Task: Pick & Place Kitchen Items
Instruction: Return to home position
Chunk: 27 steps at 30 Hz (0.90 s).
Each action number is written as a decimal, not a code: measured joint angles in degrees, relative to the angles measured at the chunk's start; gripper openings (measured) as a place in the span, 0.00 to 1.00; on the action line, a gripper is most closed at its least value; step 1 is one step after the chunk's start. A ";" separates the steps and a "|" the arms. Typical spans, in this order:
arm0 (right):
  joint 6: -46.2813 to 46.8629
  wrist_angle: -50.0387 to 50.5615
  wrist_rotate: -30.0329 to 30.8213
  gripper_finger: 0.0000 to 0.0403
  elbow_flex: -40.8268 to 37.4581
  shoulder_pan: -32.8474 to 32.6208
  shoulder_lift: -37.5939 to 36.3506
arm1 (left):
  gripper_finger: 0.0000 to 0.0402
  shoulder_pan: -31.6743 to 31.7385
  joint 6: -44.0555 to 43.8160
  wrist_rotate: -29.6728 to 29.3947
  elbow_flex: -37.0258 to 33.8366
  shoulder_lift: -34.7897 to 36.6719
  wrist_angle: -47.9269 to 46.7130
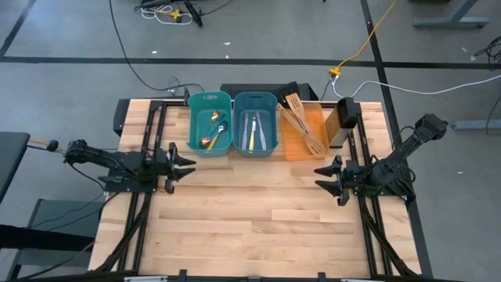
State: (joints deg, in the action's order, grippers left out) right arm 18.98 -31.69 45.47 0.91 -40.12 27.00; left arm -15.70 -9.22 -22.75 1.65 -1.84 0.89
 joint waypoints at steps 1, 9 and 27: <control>-0.52 -0.01 0.00 0.60 0.00 0.00 0.00 | 0.30 0.00 -0.68 0.28 0.00 -0.03 0.01; -10.30 0.00 0.04 0.60 0.00 0.00 0.02 | 0.30 0.00 -0.61 0.31 -0.17 -0.01 1.12; -12.00 0.00 0.02 0.60 0.00 0.00 0.02 | 0.30 0.00 -0.61 0.31 -0.17 -0.01 1.33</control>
